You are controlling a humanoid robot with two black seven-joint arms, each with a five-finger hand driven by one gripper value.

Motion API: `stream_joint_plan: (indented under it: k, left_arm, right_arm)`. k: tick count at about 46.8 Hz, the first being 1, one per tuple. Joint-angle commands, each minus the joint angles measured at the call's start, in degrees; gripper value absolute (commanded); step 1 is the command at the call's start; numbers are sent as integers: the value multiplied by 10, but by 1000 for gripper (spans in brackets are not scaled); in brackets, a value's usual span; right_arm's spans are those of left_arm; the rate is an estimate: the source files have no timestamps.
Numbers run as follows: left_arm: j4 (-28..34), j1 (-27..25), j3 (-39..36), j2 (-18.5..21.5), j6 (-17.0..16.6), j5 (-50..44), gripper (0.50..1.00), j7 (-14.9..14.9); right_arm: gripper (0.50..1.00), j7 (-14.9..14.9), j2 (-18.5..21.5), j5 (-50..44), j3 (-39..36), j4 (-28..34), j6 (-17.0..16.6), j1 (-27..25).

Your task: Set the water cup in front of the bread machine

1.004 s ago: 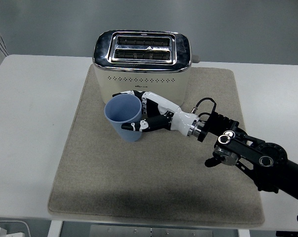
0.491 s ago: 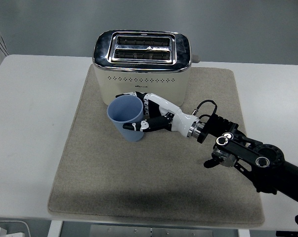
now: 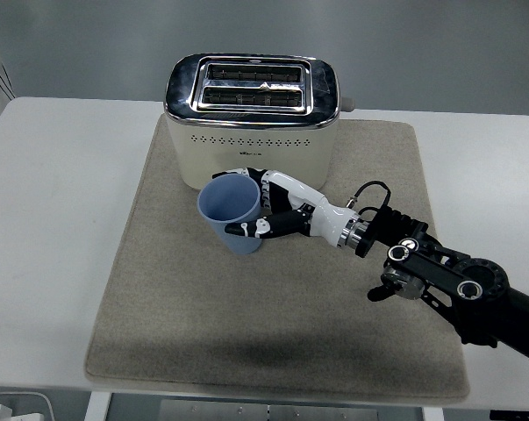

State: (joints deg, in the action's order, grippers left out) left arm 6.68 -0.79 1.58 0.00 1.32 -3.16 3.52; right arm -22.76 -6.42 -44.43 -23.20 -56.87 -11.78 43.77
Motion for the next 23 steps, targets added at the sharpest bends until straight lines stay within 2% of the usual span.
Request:
stream_joint_plan:
  k: [1, 23]
  left_arm:
    - [0, 0, 0, 0, 0, 0, 1000, 0]
    - [0, 0, 0, 0, 0, 0, 1000, 0]
  right_arm:
    - [907, 1, 0, 0, 0, 0, 0, 0]
    - [917, 1, 0, 0, 1, 0, -6, 1]
